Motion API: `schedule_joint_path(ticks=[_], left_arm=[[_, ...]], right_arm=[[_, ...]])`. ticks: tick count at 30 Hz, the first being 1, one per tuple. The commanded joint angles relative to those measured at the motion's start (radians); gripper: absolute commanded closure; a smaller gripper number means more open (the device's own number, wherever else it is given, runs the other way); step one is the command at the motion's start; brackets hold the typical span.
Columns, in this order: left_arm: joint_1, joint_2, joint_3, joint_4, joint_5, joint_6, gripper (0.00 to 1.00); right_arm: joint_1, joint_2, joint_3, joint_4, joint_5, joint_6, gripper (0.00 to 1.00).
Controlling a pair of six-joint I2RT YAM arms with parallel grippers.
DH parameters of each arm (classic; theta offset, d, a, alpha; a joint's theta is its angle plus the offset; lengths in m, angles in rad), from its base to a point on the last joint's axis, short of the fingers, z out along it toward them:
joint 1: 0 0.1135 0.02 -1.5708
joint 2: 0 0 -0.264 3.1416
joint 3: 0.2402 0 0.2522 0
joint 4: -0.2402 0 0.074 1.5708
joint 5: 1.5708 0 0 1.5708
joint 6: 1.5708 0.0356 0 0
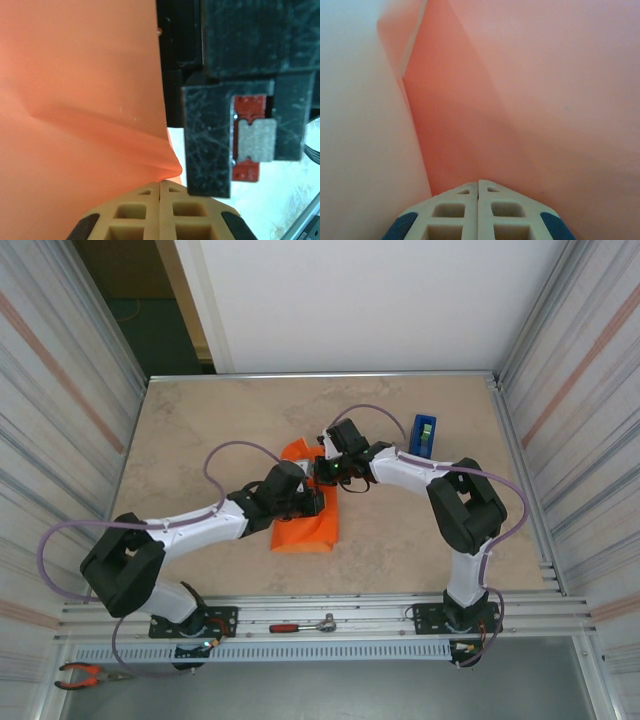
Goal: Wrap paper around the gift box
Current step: Second fold the wrapping paper around the gift box.
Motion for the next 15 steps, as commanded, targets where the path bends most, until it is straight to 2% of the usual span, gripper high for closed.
schedule_joint_path(ticks=[1,6,15], left_arm=[[-0.014,0.034,-0.035,0.083,0.059,0.022,1.00],[-0.013,0.083,-0.102,0.164,0.082,0.016,1.00],[-0.014,0.077,-0.152,0.128,0.051,-0.014,1.00]], right_arm=[[0.042,0.115,-0.057,-0.120,0.065,0.012,1.00],[0.044,0.118,-0.056,-0.120,0.063,0.016,1.00],[-0.007,0.078,-0.010,-0.139,0.005,0.026,1.00]])
